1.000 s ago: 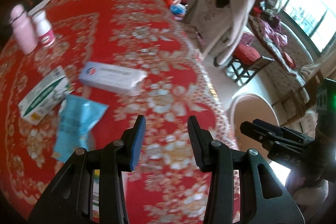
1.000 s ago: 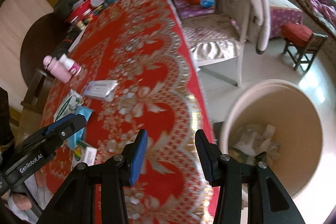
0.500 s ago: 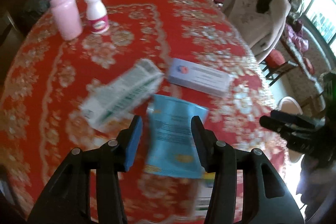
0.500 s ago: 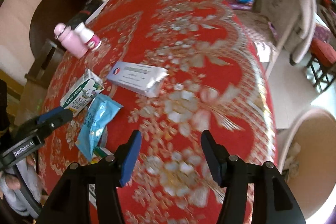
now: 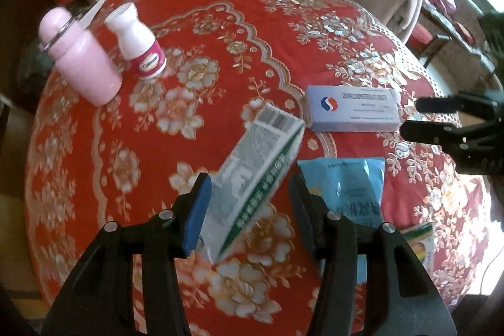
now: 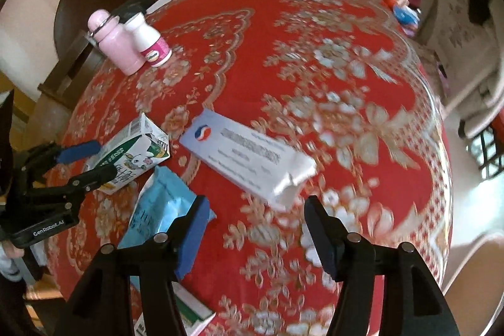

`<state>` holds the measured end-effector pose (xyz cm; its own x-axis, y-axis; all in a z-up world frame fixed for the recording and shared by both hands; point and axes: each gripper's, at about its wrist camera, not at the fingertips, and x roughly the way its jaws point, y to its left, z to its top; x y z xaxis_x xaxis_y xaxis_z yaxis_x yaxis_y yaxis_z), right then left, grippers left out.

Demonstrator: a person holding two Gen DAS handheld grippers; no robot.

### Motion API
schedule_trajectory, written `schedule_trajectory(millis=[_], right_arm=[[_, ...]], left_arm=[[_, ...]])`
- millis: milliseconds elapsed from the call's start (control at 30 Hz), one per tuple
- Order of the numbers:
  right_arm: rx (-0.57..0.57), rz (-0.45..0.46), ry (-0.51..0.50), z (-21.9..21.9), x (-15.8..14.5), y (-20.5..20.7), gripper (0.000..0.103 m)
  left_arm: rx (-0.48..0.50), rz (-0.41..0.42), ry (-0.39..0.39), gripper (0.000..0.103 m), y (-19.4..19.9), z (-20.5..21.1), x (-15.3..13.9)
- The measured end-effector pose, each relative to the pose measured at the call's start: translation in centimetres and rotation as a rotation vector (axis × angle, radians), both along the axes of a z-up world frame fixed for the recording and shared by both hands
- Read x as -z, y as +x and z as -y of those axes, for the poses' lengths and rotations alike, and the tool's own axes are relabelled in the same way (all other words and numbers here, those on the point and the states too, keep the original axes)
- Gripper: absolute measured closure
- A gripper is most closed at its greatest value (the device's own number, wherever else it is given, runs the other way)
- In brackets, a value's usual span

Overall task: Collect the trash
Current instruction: 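Grasp the green-white carton with the left tool while the right tool grasps the white medicine box, then carry the green-white carton and white medicine box with both tools over the beige bin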

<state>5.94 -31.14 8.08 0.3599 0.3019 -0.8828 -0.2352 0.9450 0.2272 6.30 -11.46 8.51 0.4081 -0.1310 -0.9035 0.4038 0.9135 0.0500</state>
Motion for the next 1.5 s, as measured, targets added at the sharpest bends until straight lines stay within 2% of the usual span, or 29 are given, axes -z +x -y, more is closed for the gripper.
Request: schedule_trajectory(millis=[133, 233, 333, 400, 500, 533, 733, 767, 800, 833, 900, 1133, 1500], right_arm=[[-0.099, 0.03, -0.076, -1.5, 0.4, 2.0, 0.042], [-0.188, 0.024, -0.118, -2.4, 1.4, 3.3, 0.042], [-0.277, 0.034, -0.161, -3.4, 2.2, 4.1, 0.035], [-0.292, 0.027, -0.185, -3.7, 2.8, 4.8, 0.034], [-0.285, -0.012, -0.175, -3.9, 3.8, 5.7, 0.034], [-0.286, 0.006, -0.178, -4.0, 3.8, 5.8, 0.034], [-0.249, 0.001, -0.085, -3.9, 3.6, 6.4, 0.035], [-0.232, 0.003, -0.075, -3.8, 3.5, 6.5, 0.044], [-0.208, -0.002, -0.064, -3.5, 3.5, 6.5, 0.06], [-0.183, -0.011, -0.043, -3.1, 3.4, 6.6, 0.064], [-0.143, -0.012, 0.001, -2.4, 3.1, 6.5, 0.082], [-0.075, 0.0, 0.087, -1.1, 1.3, 3.9, 0.084], [0.031, 0.035, 0.119, 1.2, -1.1, -2.0, 0.084]], left_arm=[[0.022, -0.067, -0.027, 0.053, 1.8, 0.0, 1.1], [0.02, -0.098, -0.014, 0.053, 2.7, 0.0, 2.0], [0.0, -0.121, -0.03, 0.053, 3.0, -0.5, 2.6], [-0.053, -0.148, -0.04, 0.053, 3.1, -1.3, 3.2], [-0.12, -0.184, -0.099, 0.056, 3.2, -2.5, 3.7], [-0.143, -0.19, -0.11, 0.057, 3.3, -2.9, 3.7], [-0.166, -0.186, -0.112, 0.057, 3.1, -3.0, 3.7], [-0.164, -0.183, -0.106, 0.059, 3.1, -2.9, 3.7], [-0.165, -0.181, -0.101, 0.059, 3.1, -3.0, 3.7], [-0.167, -0.178, -0.098, 0.06, 3.1, -2.9, 3.7], [-0.172, -0.179, -0.11, 0.06, 3.1, -2.8, 3.7], [-0.192, -0.16, -0.164, 0.061, 2.3, -2.7, 2.5], [-0.156, -0.093, -0.193, 0.061, -0.4, 0.2, -1.0]])
